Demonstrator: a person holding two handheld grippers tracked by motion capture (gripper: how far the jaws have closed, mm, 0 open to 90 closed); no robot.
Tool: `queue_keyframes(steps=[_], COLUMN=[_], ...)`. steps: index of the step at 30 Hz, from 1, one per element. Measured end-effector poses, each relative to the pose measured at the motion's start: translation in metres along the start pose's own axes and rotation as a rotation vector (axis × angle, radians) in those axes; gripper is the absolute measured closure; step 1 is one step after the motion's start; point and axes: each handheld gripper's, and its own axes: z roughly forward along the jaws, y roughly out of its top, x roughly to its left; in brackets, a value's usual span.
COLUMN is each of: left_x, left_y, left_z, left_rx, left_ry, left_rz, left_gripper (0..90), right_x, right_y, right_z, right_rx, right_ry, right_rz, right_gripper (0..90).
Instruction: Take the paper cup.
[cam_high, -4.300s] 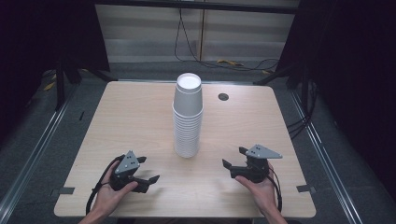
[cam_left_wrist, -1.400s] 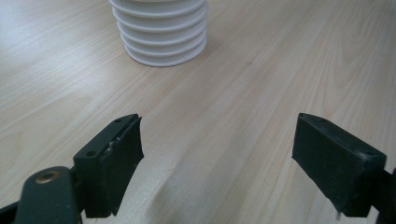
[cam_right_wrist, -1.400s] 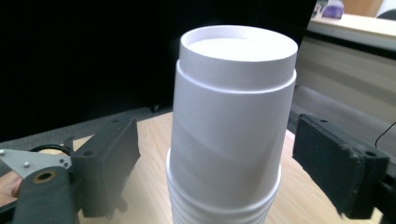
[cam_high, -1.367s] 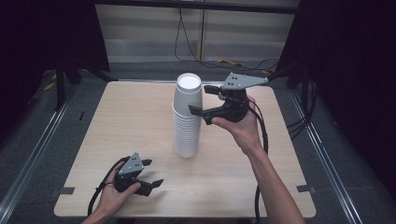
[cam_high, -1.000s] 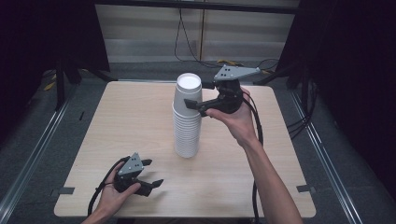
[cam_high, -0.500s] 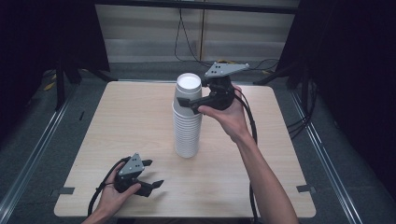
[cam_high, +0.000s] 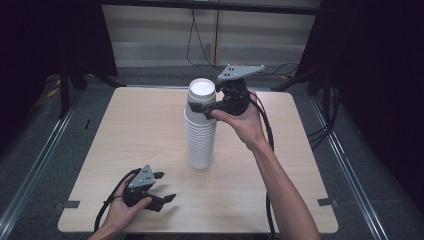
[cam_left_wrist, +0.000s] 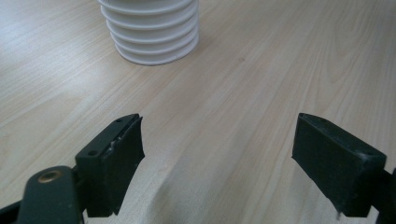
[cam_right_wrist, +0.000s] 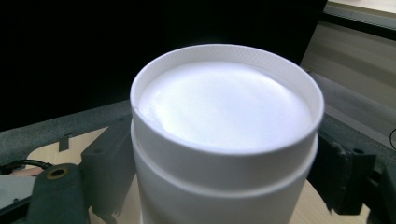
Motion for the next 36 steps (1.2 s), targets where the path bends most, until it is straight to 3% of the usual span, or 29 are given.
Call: queue_keyframes(steps=[8, 36], left_x=[-0.001, 0.000], left_y=[0.000, 0.000], left_z=[0.001, 0.001], left_rx=[-0.002, 0.002], left_ry=[-0.001, 0.016], left_rz=[-0.009, -0.005], left_gripper=[16.1, 15.9], right_x=[0.000, -0.003], right_y=[0.003, 0.012], right_z=[0.000, -0.019], right_rx=[-0.011, -0.212], right_ry=[-0.004, -0.001], right_rz=[-0.001, 0.050], right_gripper=[20.2, 20.8])
